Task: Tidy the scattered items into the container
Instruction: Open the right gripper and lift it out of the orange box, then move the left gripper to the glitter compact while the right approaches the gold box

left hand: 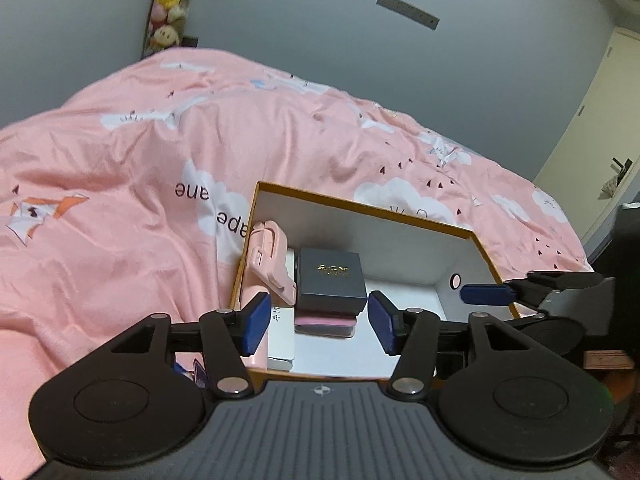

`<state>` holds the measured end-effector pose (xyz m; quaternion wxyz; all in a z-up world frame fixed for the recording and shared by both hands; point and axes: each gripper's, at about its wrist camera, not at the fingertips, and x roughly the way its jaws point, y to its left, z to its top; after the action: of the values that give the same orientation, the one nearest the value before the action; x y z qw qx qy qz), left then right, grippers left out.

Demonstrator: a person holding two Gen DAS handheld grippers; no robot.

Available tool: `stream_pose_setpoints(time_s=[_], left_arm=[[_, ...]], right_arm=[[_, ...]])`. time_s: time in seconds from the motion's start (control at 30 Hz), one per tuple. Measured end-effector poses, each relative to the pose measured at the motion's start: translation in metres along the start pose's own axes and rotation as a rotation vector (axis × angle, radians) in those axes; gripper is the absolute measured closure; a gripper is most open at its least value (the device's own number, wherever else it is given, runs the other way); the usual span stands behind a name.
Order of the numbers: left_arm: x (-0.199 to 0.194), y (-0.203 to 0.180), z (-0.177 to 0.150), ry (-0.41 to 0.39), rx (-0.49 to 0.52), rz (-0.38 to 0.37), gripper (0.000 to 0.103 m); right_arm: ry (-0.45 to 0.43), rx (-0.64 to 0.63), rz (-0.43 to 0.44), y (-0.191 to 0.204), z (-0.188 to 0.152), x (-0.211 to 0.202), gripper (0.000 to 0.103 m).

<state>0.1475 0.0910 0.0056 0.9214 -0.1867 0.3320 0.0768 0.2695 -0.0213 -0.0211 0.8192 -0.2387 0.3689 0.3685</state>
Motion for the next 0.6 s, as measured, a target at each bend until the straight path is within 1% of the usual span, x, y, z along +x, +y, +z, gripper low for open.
stream_pose_setpoints(time_s=[0.13,0.2,0.33,0.43,0.6], left_arm=[[-0.014,-0.007,-0.014,-0.047,0.076,0.007,0.036],[-0.020,-0.009,-0.022,-0.066,0.111,0.013,0.033],[-0.035,-0.011,-0.038,-0.087,0.160,0.013,0.032],[-0.045,-0.010,-0.048,-0.082,0.166,0.008,0.023],[-0.055,-0.006,-0.063,-0.038,0.169,-0.013,0.022]], right_arm=[[-0.071,0.052,-0.018,0.008,-0.015,-0.023,0.029],[-0.108,0.083,-0.020,0.013,-0.025,-0.036,0.025],[-0.164,0.150,-0.025,0.021,-0.048,-0.058,0.018],[-0.188,0.202,-0.032,0.026,-0.065,-0.070,0.016],[-0.204,0.319,-0.046,0.032,-0.091,-0.084,0.013]])
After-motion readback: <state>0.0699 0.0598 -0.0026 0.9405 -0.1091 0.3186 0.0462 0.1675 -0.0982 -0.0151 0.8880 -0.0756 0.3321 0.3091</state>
